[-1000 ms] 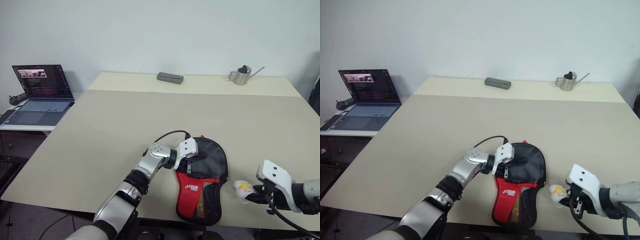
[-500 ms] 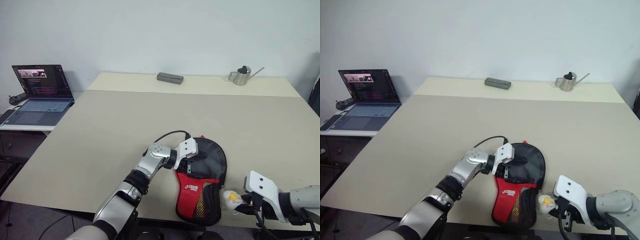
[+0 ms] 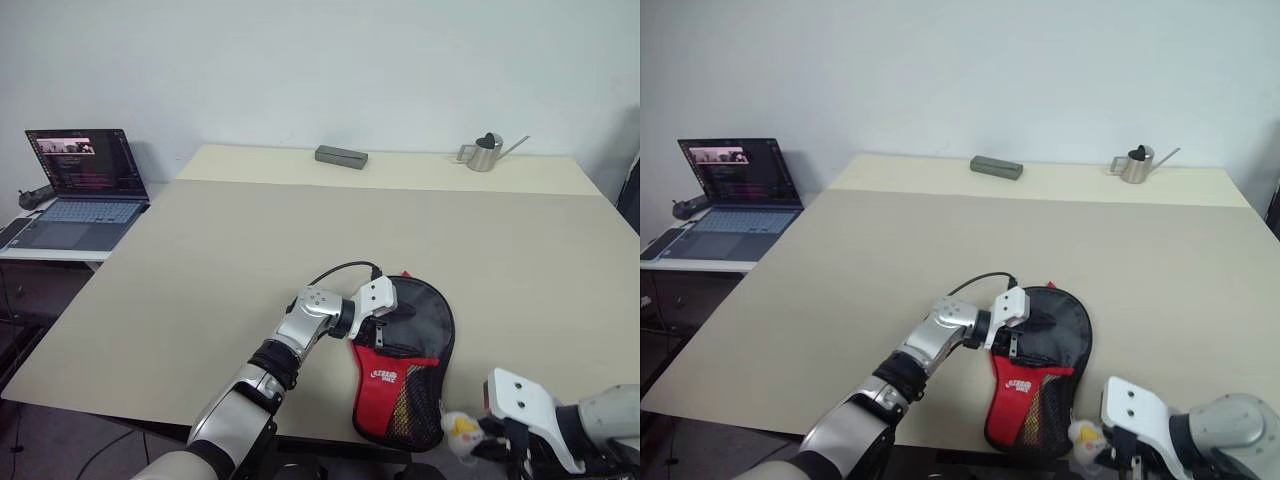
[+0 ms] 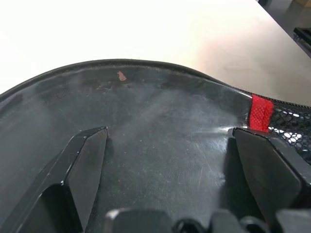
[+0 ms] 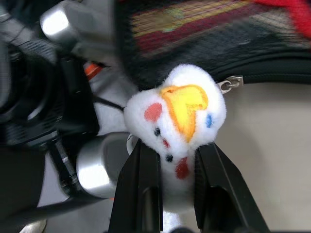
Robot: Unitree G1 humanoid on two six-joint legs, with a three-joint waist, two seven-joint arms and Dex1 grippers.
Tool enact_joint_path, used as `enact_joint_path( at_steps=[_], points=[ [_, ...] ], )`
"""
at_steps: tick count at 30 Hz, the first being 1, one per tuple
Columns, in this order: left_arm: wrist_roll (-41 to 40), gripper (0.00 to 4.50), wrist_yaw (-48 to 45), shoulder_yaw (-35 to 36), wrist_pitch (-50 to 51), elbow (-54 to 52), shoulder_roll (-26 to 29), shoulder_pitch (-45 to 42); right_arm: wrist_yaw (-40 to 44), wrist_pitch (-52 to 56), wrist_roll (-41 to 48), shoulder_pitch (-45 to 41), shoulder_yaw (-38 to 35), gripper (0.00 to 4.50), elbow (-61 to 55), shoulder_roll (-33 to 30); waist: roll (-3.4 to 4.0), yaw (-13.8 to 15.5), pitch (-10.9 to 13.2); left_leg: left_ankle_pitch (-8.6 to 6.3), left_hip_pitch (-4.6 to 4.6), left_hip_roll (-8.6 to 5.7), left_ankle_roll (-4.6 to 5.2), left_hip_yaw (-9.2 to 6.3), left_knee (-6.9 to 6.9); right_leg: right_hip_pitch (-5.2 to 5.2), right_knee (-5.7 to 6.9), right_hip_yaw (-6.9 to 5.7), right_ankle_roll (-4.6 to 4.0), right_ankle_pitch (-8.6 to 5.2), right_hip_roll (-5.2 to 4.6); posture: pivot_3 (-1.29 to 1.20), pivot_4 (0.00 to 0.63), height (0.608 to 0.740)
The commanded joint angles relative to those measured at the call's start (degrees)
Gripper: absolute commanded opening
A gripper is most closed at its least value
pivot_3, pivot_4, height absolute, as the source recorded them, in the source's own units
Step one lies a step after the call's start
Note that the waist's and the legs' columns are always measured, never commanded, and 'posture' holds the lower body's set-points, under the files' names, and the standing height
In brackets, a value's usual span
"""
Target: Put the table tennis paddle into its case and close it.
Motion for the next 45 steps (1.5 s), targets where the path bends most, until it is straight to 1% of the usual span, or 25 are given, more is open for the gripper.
enact_joint_path(
  at_steps=[1,6,14,18,25,35,38,40,42,45],
  points=[
    [5.6,4.50,-0.3,-5.0,3.2,8.4,0.4,4.3,5.0,-3.2,-0.1,5.4,1.3,0.38,-3.8,-1.9,0.00,0.1,0.0,0.00,0.00,-0.01,0.00,0.02,0.00,0.00,0.00,0.02,0.00,0.00,-0.01,0.00,0.150,0.740],
    [5.9,4.50,-0.8,-5.1,3.1,8.6,0.1,3.8,6.0,-5.7,0.2,11.2,-1.0,0.37,-5.7,-1.8,-0.09,0.4,-0.1,-0.03,0.01,0.00,-0.01,0.02,0.01,0.02,-0.01,0.01,0.03,-0.02,-0.02,0.00,0.150,0.740],
    [6.2,4.50,-0.8,-4.9,2.8,9.4,-0.4,3.0,5.1,-5.6,3.8,11.9,-0.5,0.37,-9.8,-1.7,-0.11,1.3,-0.1,-0.18,0.00,-0.02,0.00,0.01,0.01,0.04,-0.06,0.00,0.22,-0.17,-0.02,0.00,0.150,0.740],
    [6.3,4.50,-0.7,-4.9,2.8,9.4,-0.6,3.0,5.0,-9.3,5.4,10.7,2.6,0.37,-9.9,-3.9,-0.13,1.3,-0.1,-0.19,0.01,-0.02,0.00,0.01,0.01,0.06,-0.07,-0.01,0.22,-0.17,-0.03,0.00,0.150,0.740],
    [6.5,4.50,-0.4,-4.9,2.8,9.5,-1.2,3.0,0.5,-15.2,6.0,8.7,12.5,0.35,-9.9,-8.3,-0.15,1.7,-0.1,-0.23,0.02,-0.06,0.01,-0.08,0.00,0.19,-0.26,-0.10,0.19,-0.20,-0.07,0.00,0.150,0.740],
    [6.5,4.50,-0.1,-4.9,2.9,9.4,-1.2,2.9,-4.7,-21.2,8.5,10.4,15.6,0.35,-9.9,-14.7,-0.16,2.3,-0.2,-0.41,0.01,-0.23,0.17,-0.51,0.01,0.42,-0.73,-0.19,0.19,-0.19,-0.20,0.00,0.150,0.740],
    [6.4,4.50,-0.1,-4.8,2.9,9.6,-1.3,2.8,-8.2,-20.8,8.0,7.6,16.5,0.35,-9.9,-13.5,-0.17,2.3,-0.2,-0.42,0.01,-0.26,0.18,-0.53,0.01,0.42,-0.74,-0.20,0.19,-0.19,-0.23,0.00,0.150,0.740],
    [6.4,4.50,-0.1,-4.8,2.8,9.5,-1.4,2.8,-9.4,-19.6,11.6,5.8,16.2,0.35,-9.9,-13.8,-0.17,2.3,-0.2,-0.42,0.01,-0.29,0.18,-0.52,0.01,0.42,-0.74,-0.18,0.19,-0.19,-0.25,0.00,0.150,0.740],
    [6.3,4.50,-0.1,-4.8,2.8,9.5,-1.5,2.8,-10.5,-18.4,14.9,4.3,15.3,1.06,-9.9,-14.3,-0.17,2.2,-0.2,-0.42,0.01,-0.30,0.18,-0.54,0.01,0.43,-0.74,-0.19,0.19,-0.19,-0.26,0.00,0.150,0.740],
    [6.4,4.50,0.1,-4.8,2.7,9.8,-1.6,2.8,-11.8,-17.0,16.8,2.4,13.8,1.93,-9.9,-14.9,-0.18,2.2,-0.2,-0.43,0.01,-0.31,0.19,-0.55,0.01,0.43,-0.74,-0.18,0.18,-0.19,-0.28,0.00,0.150,0.740]
  ],
)
